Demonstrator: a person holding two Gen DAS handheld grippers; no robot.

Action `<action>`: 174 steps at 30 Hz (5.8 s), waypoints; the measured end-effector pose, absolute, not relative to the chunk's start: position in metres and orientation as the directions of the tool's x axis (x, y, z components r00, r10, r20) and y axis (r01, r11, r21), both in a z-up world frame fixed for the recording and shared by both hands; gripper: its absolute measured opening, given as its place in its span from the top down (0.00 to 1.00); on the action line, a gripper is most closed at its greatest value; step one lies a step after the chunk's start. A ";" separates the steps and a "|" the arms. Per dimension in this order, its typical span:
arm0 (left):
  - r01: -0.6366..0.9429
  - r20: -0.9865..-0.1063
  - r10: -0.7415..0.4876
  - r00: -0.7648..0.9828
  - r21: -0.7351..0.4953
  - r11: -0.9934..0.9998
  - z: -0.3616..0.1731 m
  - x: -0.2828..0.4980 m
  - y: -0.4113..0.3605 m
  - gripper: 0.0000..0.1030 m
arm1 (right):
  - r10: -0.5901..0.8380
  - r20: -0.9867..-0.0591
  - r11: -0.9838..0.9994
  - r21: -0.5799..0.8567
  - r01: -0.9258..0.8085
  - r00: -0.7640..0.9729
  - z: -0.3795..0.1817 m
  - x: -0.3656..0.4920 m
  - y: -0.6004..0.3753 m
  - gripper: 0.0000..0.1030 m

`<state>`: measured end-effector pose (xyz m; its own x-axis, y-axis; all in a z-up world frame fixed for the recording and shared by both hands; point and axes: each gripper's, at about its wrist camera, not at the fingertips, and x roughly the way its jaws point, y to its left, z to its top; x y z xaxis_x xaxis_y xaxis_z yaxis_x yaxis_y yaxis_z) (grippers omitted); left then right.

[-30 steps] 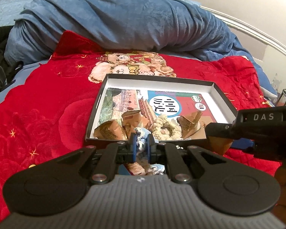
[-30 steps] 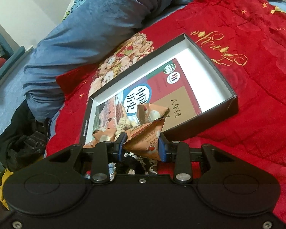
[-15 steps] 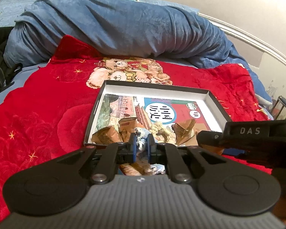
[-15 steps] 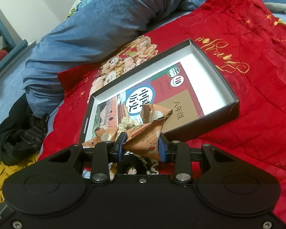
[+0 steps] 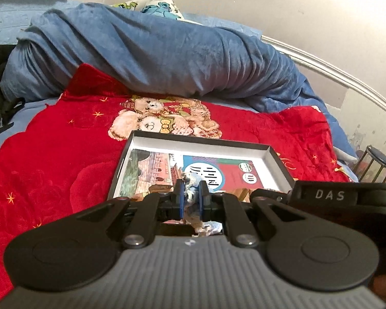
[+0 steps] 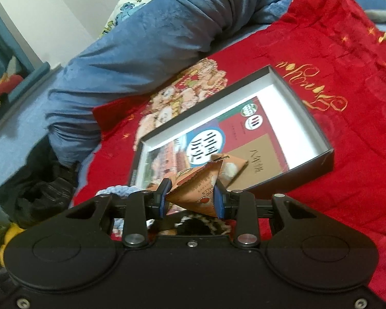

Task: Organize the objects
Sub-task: 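Carry the blue tie and brown packet over the lid and lower them, then open both grippers to release the tie and packet into the lid, then grasp the black-and-white knitted tie with the left gripper while the right grasps a cream tie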

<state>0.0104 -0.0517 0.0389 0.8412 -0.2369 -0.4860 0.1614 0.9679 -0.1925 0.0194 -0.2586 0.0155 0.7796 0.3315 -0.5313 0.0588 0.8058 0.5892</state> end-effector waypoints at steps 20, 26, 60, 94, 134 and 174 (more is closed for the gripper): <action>0.192 -0.416 -0.257 0.872 -0.192 0.962 0.055 0.013 -0.064 0.87 | 0.300 -0.463 0.816 0.577 0.027 0.834 0.047 0.023 -0.286 0.68; 0.210 -0.392 -0.267 0.880 -0.183 0.960 0.060 0.021 -0.073 0.87 | 0.289 -0.444 0.808 0.588 0.033 0.848 0.052 0.031 -0.302 0.68; 0.203 -0.469 -0.209 0.858 -0.063 0.977 -0.018 0.072 -0.137 0.86 | 0.202 -0.595 0.726 0.624 0.289 0.778 -0.031 0.083 -0.327 0.68; 0.272 -0.569 -0.267 0.778 -0.078 0.959 -0.010 0.072 -0.146 0.79 | 0.230 -0.641 0.798 0.555 0.235 0.733 -0.028 0.087 -0.310 0.67; 0.221 -0.338 -0.196 0.920 0.036 0.975 0.114 0.007 -0.039 0.16 | 0.280 -0.398 0.827 0.562 -0.009 0.873 0.052 0.015 -0.294 0.16; 0.257 -0.598 -0.190 0.778 0.027 0.966 -0.012 -0.008 -0.069 0.98 | 0.304 -0.641 0.848 0.520 0.108 0.704 -0.021 0.026 -0.262 0.27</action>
<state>-0.0081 -0.0685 -0.0121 0.7782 -0.1902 -0.5985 0.2569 0.9661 0.0269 0.0258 -0.2618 -0.0207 0.7044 0.3038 -0.6415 0.1076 0.8476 0.5196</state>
